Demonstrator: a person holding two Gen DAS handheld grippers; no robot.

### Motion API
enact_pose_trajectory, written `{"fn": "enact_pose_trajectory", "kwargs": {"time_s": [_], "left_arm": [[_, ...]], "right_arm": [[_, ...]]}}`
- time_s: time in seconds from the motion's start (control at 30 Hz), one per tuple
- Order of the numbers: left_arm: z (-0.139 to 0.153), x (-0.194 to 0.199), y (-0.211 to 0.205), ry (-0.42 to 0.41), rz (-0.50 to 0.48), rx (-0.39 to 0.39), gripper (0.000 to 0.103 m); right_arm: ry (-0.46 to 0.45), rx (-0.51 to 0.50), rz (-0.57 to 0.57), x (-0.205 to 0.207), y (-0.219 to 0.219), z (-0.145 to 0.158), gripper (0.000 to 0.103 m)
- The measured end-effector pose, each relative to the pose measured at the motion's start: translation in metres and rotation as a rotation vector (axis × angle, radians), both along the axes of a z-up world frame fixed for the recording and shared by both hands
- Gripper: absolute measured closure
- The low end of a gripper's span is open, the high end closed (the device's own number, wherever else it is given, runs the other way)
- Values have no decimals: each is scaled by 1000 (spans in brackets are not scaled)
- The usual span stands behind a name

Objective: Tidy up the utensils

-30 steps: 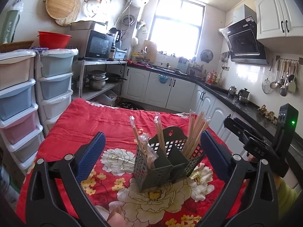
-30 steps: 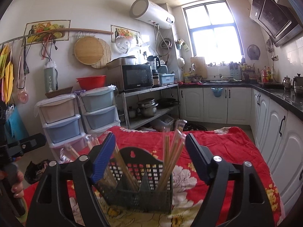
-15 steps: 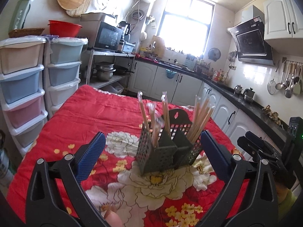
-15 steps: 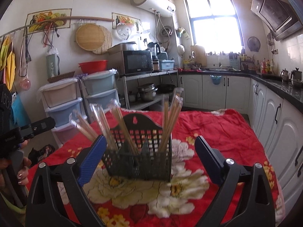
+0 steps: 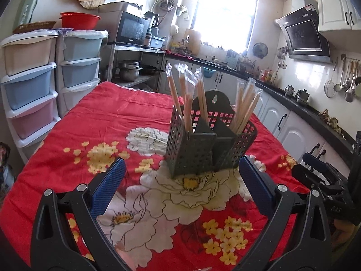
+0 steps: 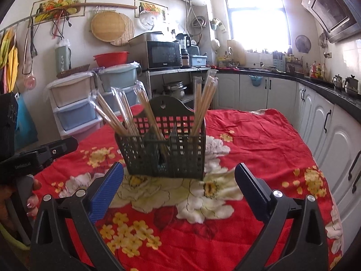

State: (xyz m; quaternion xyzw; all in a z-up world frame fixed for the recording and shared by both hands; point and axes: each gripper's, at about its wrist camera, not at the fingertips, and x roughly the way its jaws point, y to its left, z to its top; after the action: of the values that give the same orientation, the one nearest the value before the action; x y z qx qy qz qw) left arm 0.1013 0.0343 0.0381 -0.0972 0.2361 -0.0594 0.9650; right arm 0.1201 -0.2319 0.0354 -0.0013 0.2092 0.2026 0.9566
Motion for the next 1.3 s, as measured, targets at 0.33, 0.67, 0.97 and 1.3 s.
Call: {"fn": "enact_pose_trajectory", "kwargs": {"time_s": [0.33,0.67,0.97,1.3], "left_arm": [[-19,-10,-9,6,7,3,11],[-27,-20,-16,-42,25,2,11],[-28,-25,-25,-86,36,34,11],[-24,-37,-31,-158,21,32,11]], "right_arm": [[34,-30,-19,-9,-3,-22,7],[1,-39,-30,-20,1,-33,7],[-93,15,-81,-31,-10,-26,7],[-187,43,-109,-45,-16,-22,7]]}}
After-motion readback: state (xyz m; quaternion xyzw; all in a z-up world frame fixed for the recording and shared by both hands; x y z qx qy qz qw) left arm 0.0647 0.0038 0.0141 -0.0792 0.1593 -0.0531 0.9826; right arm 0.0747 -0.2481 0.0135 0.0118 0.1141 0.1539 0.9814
